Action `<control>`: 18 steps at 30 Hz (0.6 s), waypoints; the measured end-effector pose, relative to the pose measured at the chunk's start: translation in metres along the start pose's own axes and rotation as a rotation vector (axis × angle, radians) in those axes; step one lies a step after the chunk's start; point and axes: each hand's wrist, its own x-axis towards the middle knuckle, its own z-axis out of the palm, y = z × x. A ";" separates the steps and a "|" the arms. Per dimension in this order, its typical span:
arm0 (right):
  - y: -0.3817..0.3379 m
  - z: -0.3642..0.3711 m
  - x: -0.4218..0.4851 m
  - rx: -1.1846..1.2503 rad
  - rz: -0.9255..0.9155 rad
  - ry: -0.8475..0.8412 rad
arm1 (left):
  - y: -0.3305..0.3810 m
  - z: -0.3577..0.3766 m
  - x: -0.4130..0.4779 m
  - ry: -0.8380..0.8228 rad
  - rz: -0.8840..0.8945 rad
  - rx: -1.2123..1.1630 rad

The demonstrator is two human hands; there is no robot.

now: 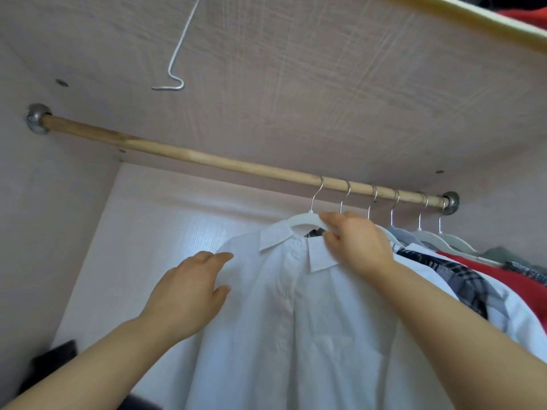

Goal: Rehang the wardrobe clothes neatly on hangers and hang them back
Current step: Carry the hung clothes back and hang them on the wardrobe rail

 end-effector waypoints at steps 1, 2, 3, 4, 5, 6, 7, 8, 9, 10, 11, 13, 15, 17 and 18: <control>0.000 -0.001 -0.001 0.007 -0.006 0.002 | 0.000 -0.001 -0.002 -0.006 -0.007 0.001; 0.000 -0.001 -0.002 0.010 -0.010 0.006 | -0.001 -0.002 -0.004 -0.012 -0.015 0.002; 0.000 -0.001 -0.003 0.008 -0.008 0.004 | -0.001 -0.004 -0.005 -0.017 -0.021 0.005; 0.000 -0.002 -0.004 0.002 -0.002 -0.003 | -0.002 -0.006 -0.007 -0.021 -0.025 0.012; 0.000 -0.002 -0.006 -0.001 0.011 -0.015 | -0.002 -0.007 -0.010 -0.025 -0.027 0.017; -0.001 -0.002 -0.009 -0.005 0.021 -0.024 | -0.002 -0.009 -0.012 -0.031 -0.028 0.019; -0.002 -0.002 -0.012 -0.019 0.023 -0.025 | -0.003 -0.010 -0.016 -0.039 -0.031 0.016; -0.004 -0.001 -0.017 -0.050 0.011 -0.009 | -0.003 -0.011 -0.020 -0.048 -0.036 0.013; -0.007 0.000 -0.023 -0.092 -0.013 0.018 | -0.004 -0.012 -0.025 -0.058 -0.042 0.008; -0.011 0.002 -0.033 -0.120 -0.046 0.057 | -0.006 -0.011 -0.032 -0.071 -0.052 0.001; -0.018 0.006 -0.044 -0.130 -0.080 0.089 | -0.008 -0.011 -0.040 -0.087 -0.064 -0.007; -0.035 0.015 -0.072 -0.112 -0.147 0.108 | -0.015 -0.008 -0.060 -0.128 -0.095 -0.019; -0.057 0.030 -0.106 -0.052 -0.209 0.097 | -0.025 -0.005 -0.086 -0.186 -0.133 -0.022; -0.083 0.053 -0.148 0.034 -0.251 0.042 | -0.037 -0.002 -0.118 -0.246 -0.179 -0.006; -0.097 0.064 -0.170 0.078 -0.259 -0.011 | -0.043 0.000 -0.137 -0.275 -0.210 0.006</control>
